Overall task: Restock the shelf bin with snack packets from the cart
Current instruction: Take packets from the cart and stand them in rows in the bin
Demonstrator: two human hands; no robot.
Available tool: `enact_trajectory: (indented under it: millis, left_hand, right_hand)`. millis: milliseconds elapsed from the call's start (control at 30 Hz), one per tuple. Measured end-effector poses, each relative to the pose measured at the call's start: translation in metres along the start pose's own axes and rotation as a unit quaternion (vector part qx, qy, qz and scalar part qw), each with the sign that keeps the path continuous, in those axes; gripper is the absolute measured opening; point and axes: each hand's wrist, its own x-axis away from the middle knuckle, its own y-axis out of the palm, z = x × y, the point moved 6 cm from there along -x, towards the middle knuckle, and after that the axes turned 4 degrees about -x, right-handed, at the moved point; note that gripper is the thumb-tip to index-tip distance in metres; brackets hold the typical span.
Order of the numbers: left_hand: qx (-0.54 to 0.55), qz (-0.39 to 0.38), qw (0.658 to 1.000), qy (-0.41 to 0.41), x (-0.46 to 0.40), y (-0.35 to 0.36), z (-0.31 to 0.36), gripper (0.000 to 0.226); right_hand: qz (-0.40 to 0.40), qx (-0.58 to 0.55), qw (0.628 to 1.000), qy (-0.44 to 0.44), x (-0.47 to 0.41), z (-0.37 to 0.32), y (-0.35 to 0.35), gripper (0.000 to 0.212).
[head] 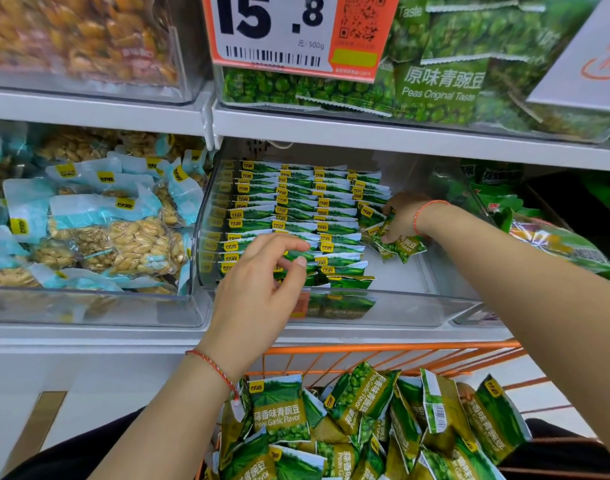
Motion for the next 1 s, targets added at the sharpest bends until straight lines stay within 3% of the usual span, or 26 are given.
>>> enact_trajectory:
  millis: [133, 400, 533, 600, 733, 867, 933, 1000]
  left_hand:
    - [0.002, 0.002, 1.000, 0.001, 0.000, 0.000, 0.001, 0.021]
    - [-0.013, 0.001, 1.000, 0.005, -0.001, 0.002, 0.000, 0.021]
    - [-0.021, -0.004, 1.000, 0.005, 0.000, 0.002, 0.000, 0.022]
    - [-0.027, -0.006, 1.000, 0.005, 0.000, 0.001, 0.001, 0.022]
    - [-0.032, -0.007, 0.999, 0.005, 0.000, 0.001, 0.001, 0.020]
    - [-0.044, -0.010, 0.999, 0.000, 0.000, 0.002, 0.001, 0.016]
    - [-0.051, -0.012, 0.999, 0.001, 0.000, 0.002, 0.002, 0.016]
    - [-0.056, -0.016, 0.998, 0.000, 0.000, 0.002, 0.002, 0.017]
  right_hand:
    - [0.087, -0.080, 0.992, 0.044, -0.002, 0.011, -0.001, 0.074]
    - [0.084, -0.178, 0.977, 0.078, 0.015, 0.027, -0.001, 0.084]
    - [0.114, -0.400, 0.906, 0.075, 0.016, 0.032, 0.013, 0.075]
    - [0.114, -0.438, 0.889, 0.069, 0.013, 0.030, 0.024, 0.072]
    - [0.125, -0.424, 0.896, 0.049, 0.010, 0.024, 0.035, 0.076]
    - [0.139, -0.177, 0.974, 0.036, 0.016, 0.020, 0.035, 0.093]
    - [0.142, -0.100, 0.984, 0.036, 0.021, 0.020, 0.034, 0.094]
    - [0.132, -0.104, 0.985, 0.040, 0.023, 0.020, 0.035, 0.090]
